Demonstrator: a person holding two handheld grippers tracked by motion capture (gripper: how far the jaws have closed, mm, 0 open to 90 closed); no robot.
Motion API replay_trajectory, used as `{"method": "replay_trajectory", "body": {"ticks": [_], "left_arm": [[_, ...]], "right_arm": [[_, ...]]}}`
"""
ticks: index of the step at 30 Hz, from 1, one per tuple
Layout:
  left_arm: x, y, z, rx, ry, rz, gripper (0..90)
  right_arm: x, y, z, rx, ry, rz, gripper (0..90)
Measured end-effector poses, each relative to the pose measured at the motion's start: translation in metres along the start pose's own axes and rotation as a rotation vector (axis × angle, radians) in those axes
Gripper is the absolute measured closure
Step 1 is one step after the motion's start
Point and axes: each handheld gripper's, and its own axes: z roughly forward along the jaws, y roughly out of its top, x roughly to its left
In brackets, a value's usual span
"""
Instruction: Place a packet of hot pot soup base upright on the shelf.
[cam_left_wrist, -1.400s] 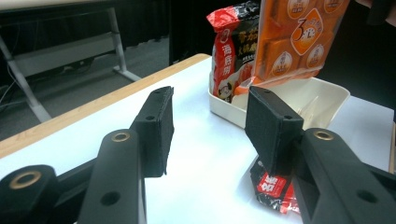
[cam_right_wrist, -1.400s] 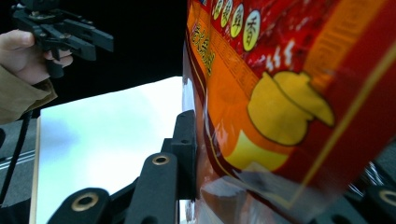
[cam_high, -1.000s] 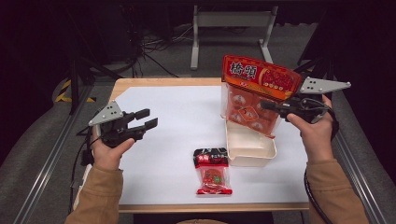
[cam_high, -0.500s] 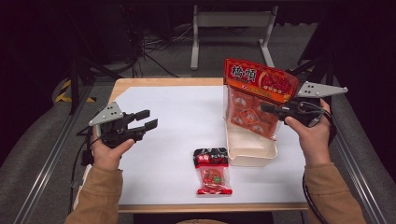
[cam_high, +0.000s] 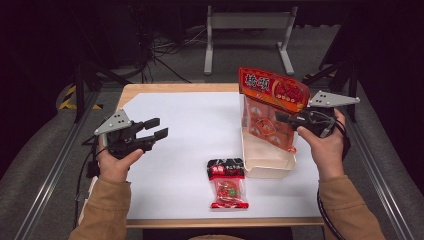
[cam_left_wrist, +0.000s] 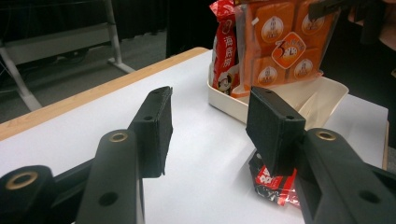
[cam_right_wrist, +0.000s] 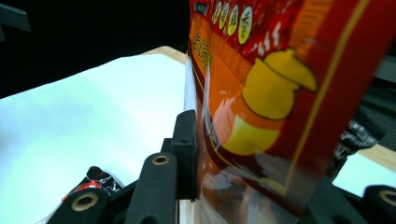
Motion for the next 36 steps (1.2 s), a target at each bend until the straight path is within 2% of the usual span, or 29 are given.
{"method": "replay_trajectory", "body": {"ticks": [6,10,14,17,18,24,27,36], "left_arm": [[0.000,0.000,0.000,0.000,0.001,-0.002,51.5],[0.000,-0.001,0.000,0.001,0.001,-0.002,51.4],[0.000,-0.001,0.001,0.001,0.000,-0.002,51.4],[0.000,-0.001,0.000,0.003,0.002,-0.002,51.4],[0.000,-0.001,0.000,0.003,0.002,-0.001,51.4],[0.001,-0.002,0.001,0.008,0.004,-0.002,51.4],[0.001,-0.002,0.001,0.008,0.003,-0.005,51.3],[0.001,-0.004,0.003,0.013,0.003,-0.007,49.8]], "right_arm": [[0.001,-0.010,0.005,-0.010,0.001,0.015,70.4],[0.001,-0.017,0.006,-0.019,-0.005,0.047,70.4],[0.002,-0.030,0.016,0.025,-0.016,0.054,70.4],[0.003,-0.037,0.021,0.023,-0.008,0.058,70.4],[0.004,-0.041,0.022,-0.001,-0.010,0.057,70.4],[0.006,-0.048,0.022,-0.017,-0.013,0.049,70.3],[0.007,-0.055,0.025,-0.004,-0.014,0.048,70.2],[0.007,-0.069,0.022,-0.050,-0.016,0.057,70.2]]}}
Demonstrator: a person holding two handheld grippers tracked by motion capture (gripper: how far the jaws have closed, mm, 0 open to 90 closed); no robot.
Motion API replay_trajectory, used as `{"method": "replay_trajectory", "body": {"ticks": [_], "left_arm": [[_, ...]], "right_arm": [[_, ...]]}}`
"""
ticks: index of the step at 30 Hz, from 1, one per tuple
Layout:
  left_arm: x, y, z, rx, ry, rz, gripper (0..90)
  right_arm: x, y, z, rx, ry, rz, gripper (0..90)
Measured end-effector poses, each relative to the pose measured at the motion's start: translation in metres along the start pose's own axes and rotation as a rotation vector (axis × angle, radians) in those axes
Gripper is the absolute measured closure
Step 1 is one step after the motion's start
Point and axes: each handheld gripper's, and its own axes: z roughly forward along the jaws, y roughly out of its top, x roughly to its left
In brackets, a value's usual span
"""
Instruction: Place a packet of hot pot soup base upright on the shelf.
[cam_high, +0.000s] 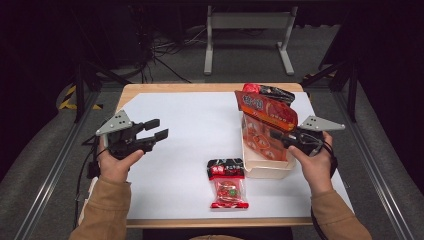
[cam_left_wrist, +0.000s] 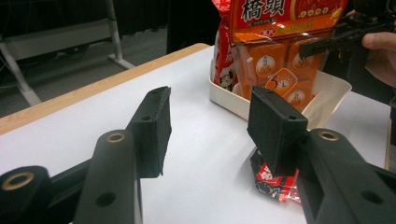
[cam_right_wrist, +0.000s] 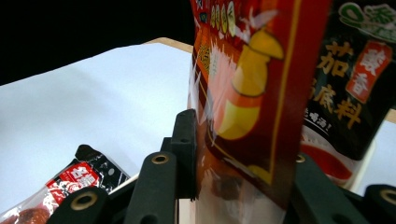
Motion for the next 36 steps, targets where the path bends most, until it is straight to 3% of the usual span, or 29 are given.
{"method": "replay_trajectory", "body": {"ticks": [3,10,20,28,31,36], "left_arm": [[0.000,0.000,0.002,0.005,-0.005,0.000,49.3],[0.000,-0.001,0.008,0.018,-0.019,-0.005,48.4],[0.002,-0.002,0.019,0.031,-0.036,-0.011,47.0],[0.002,-0.005,0.023,0.044,-0.044,-0.021,45.4],[0.002,-0.006,0.025,0.050,-0.047,-0.019,45.2],[0.001,-0.006,0.028,0.061,-0.059,-0.026,44.6]], "right_arm": [[-0.002,-0.006,-0.003,-0.024,0.000,0.018,70.1],[0.002,-0.010,-0.004,-0.043,-0.008,0.003,70.1],[-0.007,-0.018,-0.006,-0.073,-0.050,0.101,70.2],[-0.010,-0.016,-0.006,-0.051,-0.051,0.129,68.6],[-0.010,-0.015,-0.007,-0.041,-0.034,0.147,62.0],[-0.012,-0.013,-0.015,-0.047,-0.053,0.155,47.7]]}}
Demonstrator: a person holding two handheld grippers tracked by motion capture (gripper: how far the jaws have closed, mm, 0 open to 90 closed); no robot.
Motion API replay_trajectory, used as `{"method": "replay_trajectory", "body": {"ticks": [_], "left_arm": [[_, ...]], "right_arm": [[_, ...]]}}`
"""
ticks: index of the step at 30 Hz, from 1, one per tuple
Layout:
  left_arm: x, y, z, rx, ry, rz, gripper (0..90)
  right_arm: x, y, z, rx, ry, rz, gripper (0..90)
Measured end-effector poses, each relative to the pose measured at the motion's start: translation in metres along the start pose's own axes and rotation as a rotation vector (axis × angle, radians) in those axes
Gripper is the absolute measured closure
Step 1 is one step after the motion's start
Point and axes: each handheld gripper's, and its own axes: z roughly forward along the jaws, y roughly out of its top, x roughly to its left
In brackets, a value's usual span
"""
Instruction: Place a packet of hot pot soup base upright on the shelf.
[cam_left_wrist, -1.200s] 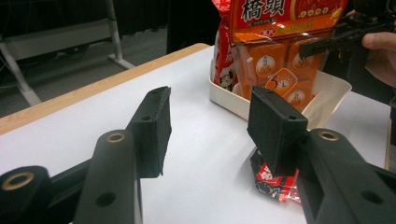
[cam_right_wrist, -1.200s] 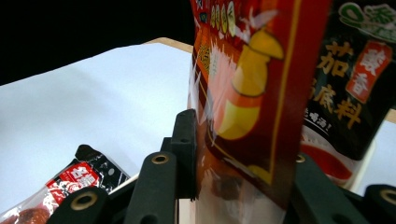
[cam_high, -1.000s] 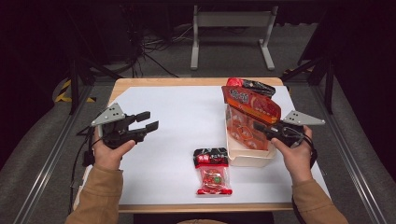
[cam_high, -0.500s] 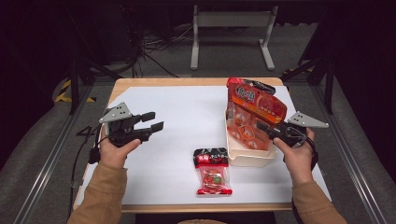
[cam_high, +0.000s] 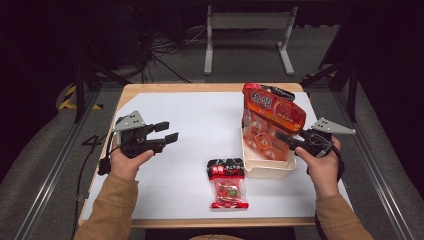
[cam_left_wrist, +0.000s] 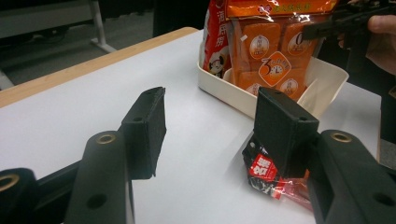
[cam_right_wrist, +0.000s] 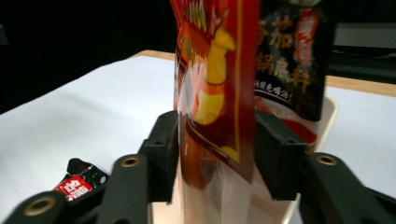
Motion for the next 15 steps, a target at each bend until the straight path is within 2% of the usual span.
{"method": "replay_trajectory", "body": {"ticks": [2,4,14,15], "left_arm": [[0.001,0.000,0.001,0.002,0.003,0.013,44.2],[0.000,0.000,0.002,0.002,-0.003,0.004,44.0],[0.000,0.000,0.007,0.007,-0.012,0.007,42.4],[0.000,0.000,0.007,0.013,-0.013,0.017,42.3]], "right_arm": [[-0.001,0.001,-0.004,-0.003,0.012,0.002,43.6],[-0.003,0.003,-0.009,-0.010,0.018,-0.004,40.5],[-0.010,0.011,-0.039,-0.004,0.002,-0.051,34.9],[-0.011,0.012,-0.042,-0.002,0.001,-0.045,34.8]]}}
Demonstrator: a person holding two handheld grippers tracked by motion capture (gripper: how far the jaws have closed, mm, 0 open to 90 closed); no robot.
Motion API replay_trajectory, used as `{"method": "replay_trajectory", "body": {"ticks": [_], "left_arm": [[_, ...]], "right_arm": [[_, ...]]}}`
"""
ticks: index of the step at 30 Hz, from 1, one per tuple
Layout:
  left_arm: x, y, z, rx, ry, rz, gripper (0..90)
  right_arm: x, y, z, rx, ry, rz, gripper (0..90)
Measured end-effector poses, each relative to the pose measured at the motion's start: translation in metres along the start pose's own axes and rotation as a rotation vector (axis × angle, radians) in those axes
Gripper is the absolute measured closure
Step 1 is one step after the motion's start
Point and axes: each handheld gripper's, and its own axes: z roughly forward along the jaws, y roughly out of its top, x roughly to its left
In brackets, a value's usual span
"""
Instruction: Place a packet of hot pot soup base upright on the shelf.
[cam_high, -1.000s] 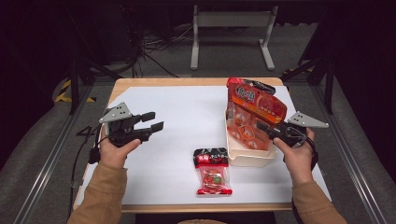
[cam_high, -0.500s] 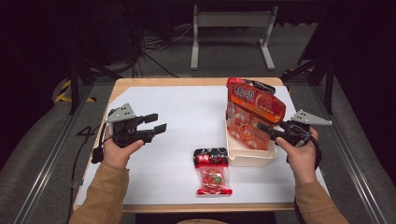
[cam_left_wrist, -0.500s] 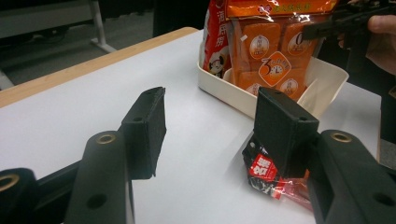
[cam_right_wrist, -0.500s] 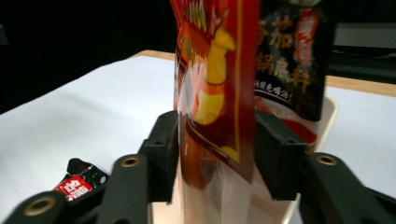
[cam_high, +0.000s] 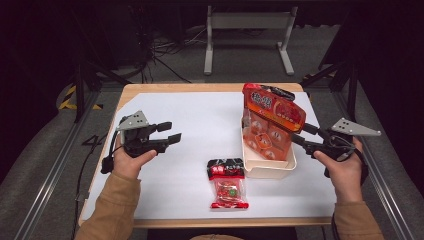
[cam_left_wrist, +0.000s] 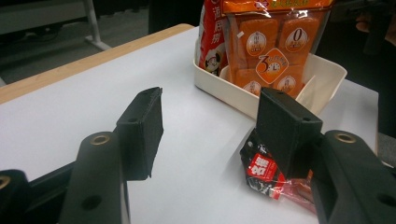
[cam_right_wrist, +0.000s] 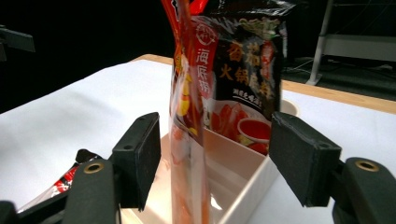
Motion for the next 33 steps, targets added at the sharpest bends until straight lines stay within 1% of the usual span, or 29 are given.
{"method": "replay_trajectory", "body": {"ticks": [1,2,3,6,10,12,13,14,17,20,21,23,27,30,33], "left_arm": [[-0.001,0.000,0.001,0.005,-0.002,-0.008,42.2],[0.000,0.000,0.001,0.007,0.000,0.005,42.0],[-0.001,-0.001,0.003,0.009,-0.006,-0.005,42.0],[-0.001,-0.002,0.006,0.020,-0.006,0.004,41.6],[-0.002,-0.002,0.009,0.032,-0.015,0.011,41.2],[-0.003,-0.003,0.011,0.033,-0.019,0.007,41.0],[-0.003,-0.003,0.012,0.036,-0.020,0.018,41.0],[-0.003,-0.004,0.013,0.037,-0.023,0.012,40.9],[-0.005,-0.005,0.015,0.039,-0.027,0.018,40.7],[-0.006,-0.007,0.018,0.037,-0.034,0.011,40.7],[-0.006,-0.008,0.020,0.036,-0.033,0.017,40.6],[-0.006,-0.010,0.024,0.034,-0.038,0.003,40.6],[-0.008,-0.016,0.036,0.058,-0.054,0.004,40.6],[-0.010,-0.021,0.045,0.068,-0.069,-0.015,40.6],[-0.012,-0.025,0.053,0.084,-0.079,-0.020,40.6]], "right_arm": [[-0.001,0.000,-0.002,-0.003,0.000,0.003,34.7],[-0.003,0.000,-0.005,-0.002,-0.005,0.001,34.8],[-0.004,0.000,-0.007,0.001,-0.013,0.000,34.8],[-0.007,0.001,-0.012,0.020,-0.032,-0.015,34.8],[-0.010,0.001,-0.016,0.052,-0.045,-0.029,34.5],[-0.011,0.000,-0.016,0.080,-0.056,-0.048,33.8],[-0.012,-0.001,-0.016,0.089,-0.060,-0.057,33.8],[-0.013,-0.002,-0.016,0.093,-0.063,-0.057,33.8],[-0.016,-0.002,-0.017,0.093,-0.067,-0.052,33.8],[-0.018,-0.003,-0.017,0.093,-0.069,-0.047,33.7],[-0.019,-0.004,-0.017,0.093,-0.071,-0.041,33.5],[-0.020,-0.004,-0.016,0.091,-0.069,-0.035,33.4],[-0.021,-0.005,-0.015,0.093,-0.069,-0.030,33.1],[-0.021,-0.006,-0.014,0.092,-0.068,-0.029,32.7],[-0.022,-0.007,-0.014,0.090,-0.069,-0.026,32.5]]}}
